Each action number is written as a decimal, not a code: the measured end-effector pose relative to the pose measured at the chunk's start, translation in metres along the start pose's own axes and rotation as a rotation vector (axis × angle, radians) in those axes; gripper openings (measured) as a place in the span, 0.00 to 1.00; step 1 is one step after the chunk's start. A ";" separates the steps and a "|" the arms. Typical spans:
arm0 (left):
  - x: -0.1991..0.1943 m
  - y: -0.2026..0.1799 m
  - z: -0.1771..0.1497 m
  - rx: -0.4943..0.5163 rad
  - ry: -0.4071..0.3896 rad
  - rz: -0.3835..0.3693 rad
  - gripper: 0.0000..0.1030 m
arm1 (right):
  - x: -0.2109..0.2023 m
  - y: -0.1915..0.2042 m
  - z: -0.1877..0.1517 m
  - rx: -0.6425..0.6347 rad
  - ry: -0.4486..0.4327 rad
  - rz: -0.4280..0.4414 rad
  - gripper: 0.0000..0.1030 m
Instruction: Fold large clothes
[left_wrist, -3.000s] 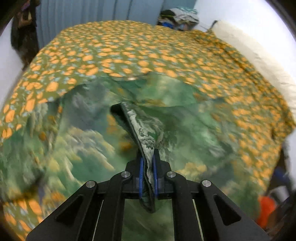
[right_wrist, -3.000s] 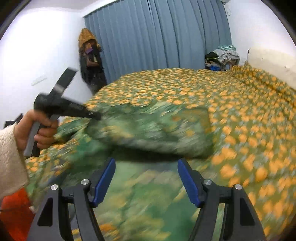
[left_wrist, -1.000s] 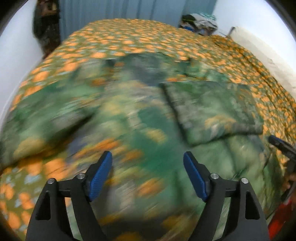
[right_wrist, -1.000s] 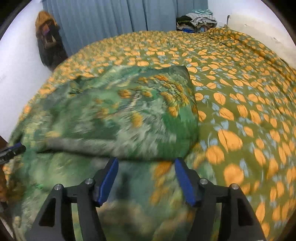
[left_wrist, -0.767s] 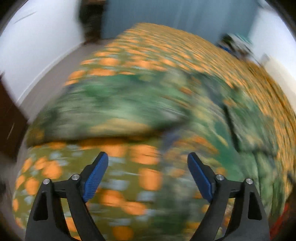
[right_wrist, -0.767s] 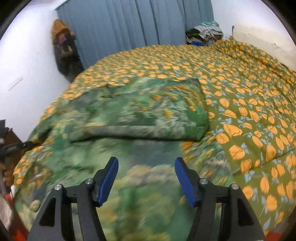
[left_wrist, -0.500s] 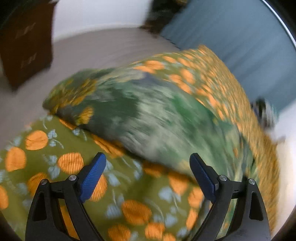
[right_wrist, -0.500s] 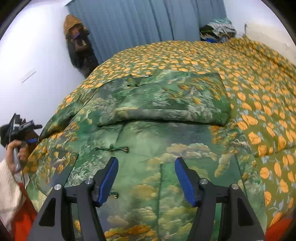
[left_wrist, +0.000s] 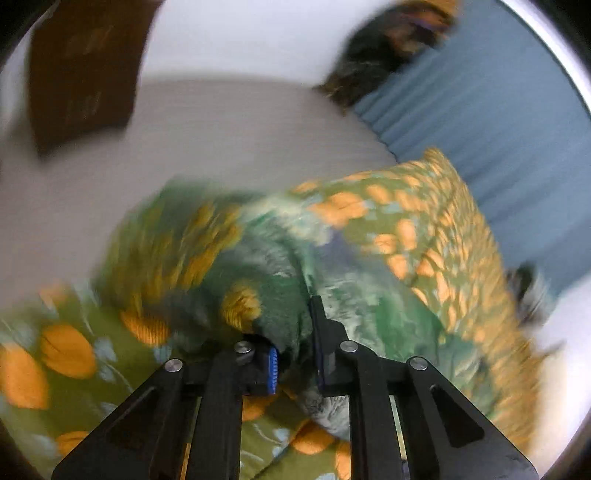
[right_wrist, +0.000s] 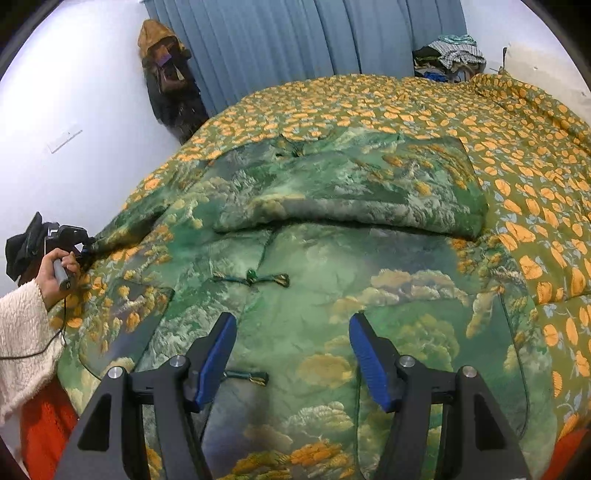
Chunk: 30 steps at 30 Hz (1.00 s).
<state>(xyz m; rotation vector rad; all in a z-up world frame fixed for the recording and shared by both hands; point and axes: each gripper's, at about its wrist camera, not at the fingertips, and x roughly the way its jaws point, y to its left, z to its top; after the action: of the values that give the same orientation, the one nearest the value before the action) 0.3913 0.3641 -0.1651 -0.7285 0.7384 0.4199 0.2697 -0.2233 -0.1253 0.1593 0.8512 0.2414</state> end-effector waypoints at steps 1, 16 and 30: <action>-0.011 -0.019 0.003 0.075 -0.032 0.012 0.12 | -0.001 0.001 0.000 -0.002 -0.008 0.003 0.63; -0.107 -0.303 -0.211 1.207 -0.319 -0.171 0.21 | -0.030 -0.028 0.000 0.043 -0.109 -0.040 0.63; -0.082 -0.218 -0.259 1.026 0.140 -0.158 0.79 | 0.022 -0.053 0.071 0.135 -0.021 0.152 0.63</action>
<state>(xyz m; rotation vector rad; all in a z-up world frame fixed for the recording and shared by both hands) 0.3443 0.0196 -0.1420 0.1583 0.8945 -0.1790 0.3456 -0.2715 -0.1072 0.3527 0.8355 0.3236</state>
